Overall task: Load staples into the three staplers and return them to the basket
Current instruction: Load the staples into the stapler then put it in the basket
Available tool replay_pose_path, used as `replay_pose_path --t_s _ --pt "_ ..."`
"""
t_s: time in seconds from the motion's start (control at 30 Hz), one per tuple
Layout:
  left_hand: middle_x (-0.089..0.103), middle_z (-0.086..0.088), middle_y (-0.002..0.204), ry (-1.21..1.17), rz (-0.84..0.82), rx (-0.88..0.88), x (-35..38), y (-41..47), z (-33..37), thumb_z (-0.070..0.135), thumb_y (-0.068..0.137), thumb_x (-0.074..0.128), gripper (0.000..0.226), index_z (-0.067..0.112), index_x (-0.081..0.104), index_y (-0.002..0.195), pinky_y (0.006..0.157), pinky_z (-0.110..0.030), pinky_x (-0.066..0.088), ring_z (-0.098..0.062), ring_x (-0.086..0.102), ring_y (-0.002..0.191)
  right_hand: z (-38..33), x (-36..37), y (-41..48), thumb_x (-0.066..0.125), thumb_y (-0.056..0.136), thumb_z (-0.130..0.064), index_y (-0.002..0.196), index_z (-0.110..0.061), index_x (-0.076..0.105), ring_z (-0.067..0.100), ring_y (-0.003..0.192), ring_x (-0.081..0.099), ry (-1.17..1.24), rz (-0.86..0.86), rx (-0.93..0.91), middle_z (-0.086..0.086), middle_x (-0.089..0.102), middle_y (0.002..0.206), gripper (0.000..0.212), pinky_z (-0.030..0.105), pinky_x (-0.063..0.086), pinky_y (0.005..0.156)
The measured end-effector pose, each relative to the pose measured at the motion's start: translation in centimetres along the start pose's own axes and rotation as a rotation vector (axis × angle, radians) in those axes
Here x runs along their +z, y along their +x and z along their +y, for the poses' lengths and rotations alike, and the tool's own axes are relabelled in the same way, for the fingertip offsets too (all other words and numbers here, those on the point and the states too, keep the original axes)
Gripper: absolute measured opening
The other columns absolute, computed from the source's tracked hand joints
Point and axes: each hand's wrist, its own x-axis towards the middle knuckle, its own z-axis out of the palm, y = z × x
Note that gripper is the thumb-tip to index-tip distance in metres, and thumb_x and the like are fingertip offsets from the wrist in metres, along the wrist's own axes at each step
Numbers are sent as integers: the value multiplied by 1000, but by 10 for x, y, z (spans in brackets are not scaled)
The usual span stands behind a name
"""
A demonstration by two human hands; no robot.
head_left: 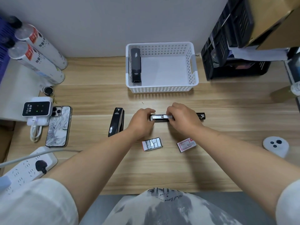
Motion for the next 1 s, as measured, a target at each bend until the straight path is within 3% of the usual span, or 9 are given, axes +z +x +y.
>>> replay_pose_path --t_s 0.23,0.43,0.67,1.0 --pt "68 2 128 -35 28 -25 0 2 -6 6 87 65 43 19 65 128 101 -20 42 -14 63 119 -1 2 -1 60 90 -16 96 -16 64 26 92 55 -7 36 -43 1 56 95 8 34 43 60" --pt "69 1 126 -42 38 -24 0 2 -7 4 87 63 40 19 66 125 98 -19 41 -14 64 117 -1 2 2 59 89 -16 95 -16 63 27 89 56 -17 41 -47 1 56 94 7 34 43 59" --pt "69 2 125 -32 26 -31 -1 3 -6 4 88 62 40 19 66 125 105 -27 47 -13 64 117 3 5 0 61 87 -16 93 -18 63 26 84 56 0 52 -47 -1 56 92 7 31 37 57" --pt "70 3 123 -45 22 -39 -1 1 -4 4 87 62 39 19 67 123 98 -18 42 -11 64 117 1 8 1 63 85 -15 95 -18 65 26 90 55 0 47 -34 0 55 93 10 32 40 58"
